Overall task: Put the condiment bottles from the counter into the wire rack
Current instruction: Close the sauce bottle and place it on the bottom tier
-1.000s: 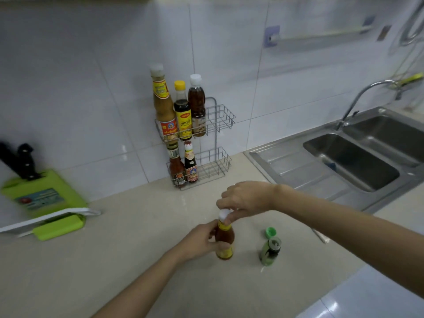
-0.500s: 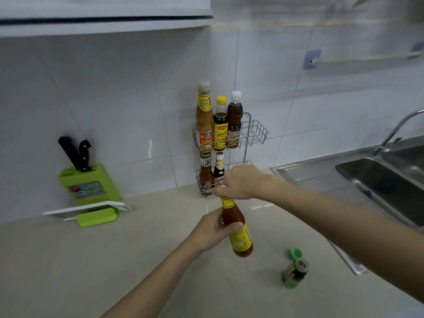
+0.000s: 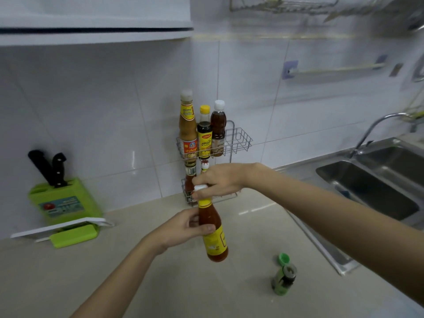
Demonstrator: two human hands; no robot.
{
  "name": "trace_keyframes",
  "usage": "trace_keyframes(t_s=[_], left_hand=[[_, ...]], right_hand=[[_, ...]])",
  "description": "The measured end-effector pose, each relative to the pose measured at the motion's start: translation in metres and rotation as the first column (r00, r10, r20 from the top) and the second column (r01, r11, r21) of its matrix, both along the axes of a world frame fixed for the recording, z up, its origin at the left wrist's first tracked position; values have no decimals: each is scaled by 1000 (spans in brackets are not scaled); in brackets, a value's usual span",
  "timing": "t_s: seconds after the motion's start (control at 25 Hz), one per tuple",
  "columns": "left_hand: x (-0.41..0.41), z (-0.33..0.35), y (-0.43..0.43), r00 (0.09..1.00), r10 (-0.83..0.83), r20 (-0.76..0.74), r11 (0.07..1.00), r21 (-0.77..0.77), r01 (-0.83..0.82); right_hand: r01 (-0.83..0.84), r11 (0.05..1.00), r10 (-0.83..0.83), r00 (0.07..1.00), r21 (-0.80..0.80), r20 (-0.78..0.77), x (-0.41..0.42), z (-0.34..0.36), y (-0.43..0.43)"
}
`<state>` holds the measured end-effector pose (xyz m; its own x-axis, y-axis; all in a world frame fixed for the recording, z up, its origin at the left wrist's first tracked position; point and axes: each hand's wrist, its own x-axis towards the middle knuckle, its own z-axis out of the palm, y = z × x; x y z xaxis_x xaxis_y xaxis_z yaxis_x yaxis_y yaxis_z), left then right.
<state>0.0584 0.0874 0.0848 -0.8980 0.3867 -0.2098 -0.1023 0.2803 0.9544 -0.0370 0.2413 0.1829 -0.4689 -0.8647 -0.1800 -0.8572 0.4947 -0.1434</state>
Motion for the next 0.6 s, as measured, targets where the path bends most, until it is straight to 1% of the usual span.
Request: trace_keyframes(t_s=[0.08,0.12,0.24,0.32,0.4,0.44,0.48,0.52,0.6], left_hand=[[0,3,2,1000,-20,-5,1000,-3,20],[1,2,3,1000,-25,-15,1000,-3,25],[7,-3,14,999,-15,-44,999,30,16],[10,-6,25,999,-6,-38,999,34,8],[12,-9,32,1000,-5,-19,999,36,6],[11,-9,31,1000,3,-9,999,49,-2],[9,-7,29,1000,12,3,997,73,-12],[6,-3,24,1000,14,14,995,100,-15],[2,8,15,1000,-23,18,991,131,21]], right_hand=[[-36,999,36,999,15,14,2,7,0],[-22,999,21,999,44,38,2,10,0],[123,973,-145,984,197,102,-2,11,3],[227,918,-263,962,326,69,-2,6,3],[280,885,-324,944,371,62,-2,3,3],[282,897,-330,940,340,92,-2,3,5],[270,926,-312,941,263,135,-1,2,7],[254,956,-278,944,149,178,0,1,9],[230,971,-209,953,-70,220,0,3,11]])
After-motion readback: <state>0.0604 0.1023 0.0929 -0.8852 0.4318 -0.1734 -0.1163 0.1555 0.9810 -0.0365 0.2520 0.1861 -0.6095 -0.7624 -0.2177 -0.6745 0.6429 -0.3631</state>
